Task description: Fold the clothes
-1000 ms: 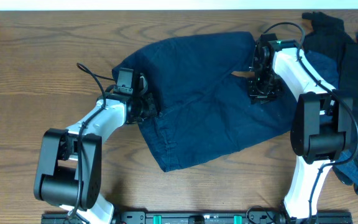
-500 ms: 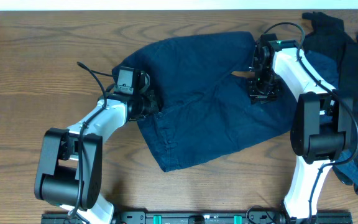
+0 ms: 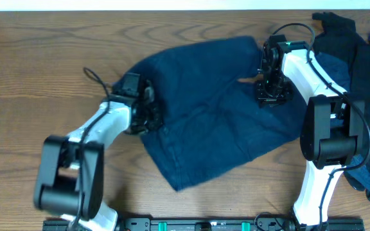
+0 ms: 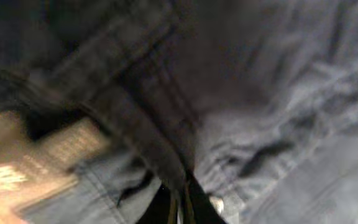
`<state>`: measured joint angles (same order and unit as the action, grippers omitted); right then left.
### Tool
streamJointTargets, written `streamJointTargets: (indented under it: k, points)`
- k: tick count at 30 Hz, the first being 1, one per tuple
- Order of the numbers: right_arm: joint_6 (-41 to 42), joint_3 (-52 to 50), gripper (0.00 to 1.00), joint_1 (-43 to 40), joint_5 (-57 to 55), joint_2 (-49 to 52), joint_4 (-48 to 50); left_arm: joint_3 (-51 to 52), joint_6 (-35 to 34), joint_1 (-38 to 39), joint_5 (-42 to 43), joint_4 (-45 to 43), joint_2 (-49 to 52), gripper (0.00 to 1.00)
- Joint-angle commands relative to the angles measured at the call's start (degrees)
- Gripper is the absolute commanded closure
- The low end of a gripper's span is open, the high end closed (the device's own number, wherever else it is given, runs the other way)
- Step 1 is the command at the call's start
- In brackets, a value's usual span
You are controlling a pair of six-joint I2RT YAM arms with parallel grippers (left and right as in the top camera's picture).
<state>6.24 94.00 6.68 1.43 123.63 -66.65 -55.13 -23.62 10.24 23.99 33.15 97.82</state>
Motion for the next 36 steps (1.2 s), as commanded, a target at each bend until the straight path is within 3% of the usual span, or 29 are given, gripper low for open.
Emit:
streamJointTargets:
  k: [1,5,9,14,22,26,30,31,36]
  points:
    - [-0.52,-0.15,0.69,0.48,-1.62,-1.11,-0.2,-3.52,1.11,-3.13,1.07,4.98,-8.72,0.94]
    - [-0.48,-0.15,0.67,0.48,-2.1,-1.11,-0.22,-3.5,1.27,-5.22,1.07,5.62,-15.04,0.94]
    - [2.58,-0.15,0.67,0.46,-5.09,-1.11,-0.17,-3.26,3.45,-5.35,-0.33,10.8,-15.19,0.94]
    - [2.71,-0.15,0.67,0.48,-5.29,-1.11,-0.85,0.31,3.43,-5.35,-8.74,14.19,-11.52,0.94]
    - [2.73,-0.55,0.7,0.48,-5.29,-1.11,-2.21,1.81,0.09,-6.36,-30.69,12.13,-4.17,0.94]
    - [2.69,-0.59,0.72,0.63,-4.11,-1.11,-1.07,1.79,0.15,-7.15,-31.58,8.35,-2.71,0.94]
    - [2.69,-0.55,0.64,1.31,-3.21,-1.14,3.89,1.77,0.48,-7.3,-31.63,6.95,-2.64,0.92]
    - [2.62,-0.5,0.61,1.57,-2.6,-1.14,6.16,1.77,0.63,-7.34,-31.82,6.75,-2.64,0.87]
    - [-0.46,-0.52,0.38,2.47,8.22,-1.14,19.12,1.75,0.63,-7.45,-40.04,4.26,-2.64,0.84]
